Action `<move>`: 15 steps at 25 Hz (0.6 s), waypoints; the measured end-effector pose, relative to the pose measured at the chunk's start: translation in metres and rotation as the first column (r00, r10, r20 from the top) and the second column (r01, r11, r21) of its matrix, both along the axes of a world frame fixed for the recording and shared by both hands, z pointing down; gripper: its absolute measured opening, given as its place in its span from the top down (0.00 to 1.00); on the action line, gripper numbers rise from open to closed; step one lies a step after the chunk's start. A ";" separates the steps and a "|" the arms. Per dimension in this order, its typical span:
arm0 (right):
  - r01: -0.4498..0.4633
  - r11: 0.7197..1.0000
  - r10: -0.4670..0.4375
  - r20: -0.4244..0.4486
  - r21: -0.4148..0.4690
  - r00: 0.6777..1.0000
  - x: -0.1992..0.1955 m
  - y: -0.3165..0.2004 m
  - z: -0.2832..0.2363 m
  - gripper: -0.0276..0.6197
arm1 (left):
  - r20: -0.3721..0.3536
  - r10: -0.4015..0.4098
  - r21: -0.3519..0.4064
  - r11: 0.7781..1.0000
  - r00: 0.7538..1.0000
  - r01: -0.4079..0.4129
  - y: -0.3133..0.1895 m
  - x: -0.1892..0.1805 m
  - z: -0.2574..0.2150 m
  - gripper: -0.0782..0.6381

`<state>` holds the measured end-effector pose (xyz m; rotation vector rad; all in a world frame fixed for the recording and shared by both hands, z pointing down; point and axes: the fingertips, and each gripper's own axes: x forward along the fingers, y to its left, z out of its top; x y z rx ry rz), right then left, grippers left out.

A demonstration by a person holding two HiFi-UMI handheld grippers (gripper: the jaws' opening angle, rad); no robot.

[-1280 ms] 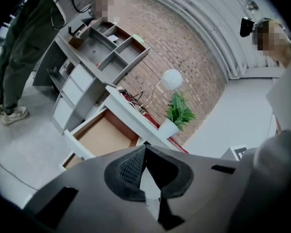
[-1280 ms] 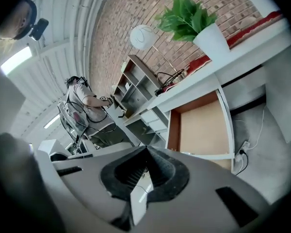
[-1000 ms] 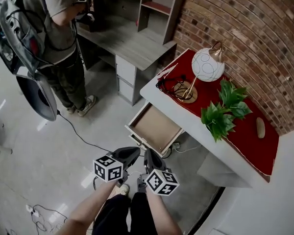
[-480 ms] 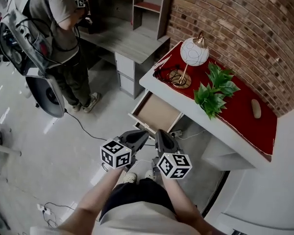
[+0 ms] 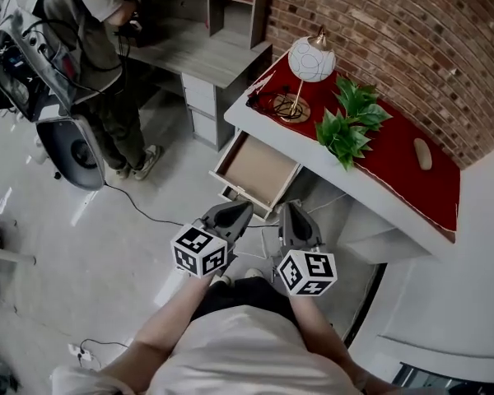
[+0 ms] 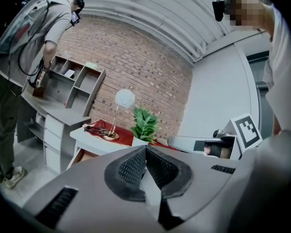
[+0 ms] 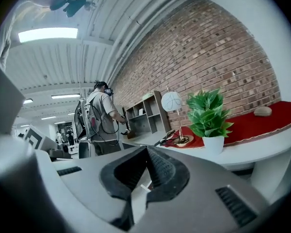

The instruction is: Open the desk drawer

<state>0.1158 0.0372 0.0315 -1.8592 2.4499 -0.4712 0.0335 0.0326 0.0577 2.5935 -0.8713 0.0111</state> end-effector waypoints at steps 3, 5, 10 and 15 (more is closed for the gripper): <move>-0.015 1.000 0.015 -0.008 0.011 1.000 0.005 0.005 0.000 0.93 | 0.002 -0.015 0.013 1.000 1.000 0.015 0.006 -0.002 0.002 0.88; -0.015 1.000 0.015 -0.025 0.018 1.000 0.006 0.011 0.000 0.93 | 0.004 -0.029 0.003 1.000 1.000 0.028 0.009 -0.005 0.006 0.88; -0.038 0.999 0.039 -0.035 0.023 0.999 0.009 0.021 0.000 0.93 | -0.004 -0.063 -0.005 0.998 0.998 0.063 0.012 -0.013 0.009 0.88; -0.035 0.999 0.035 -0.040 0.002 0.999 0.006 0.030 0.006 0.93 | 0.002 -0.036 -0.009 0.999 0.999 0.036 0.023 -0.009 0.013 0.88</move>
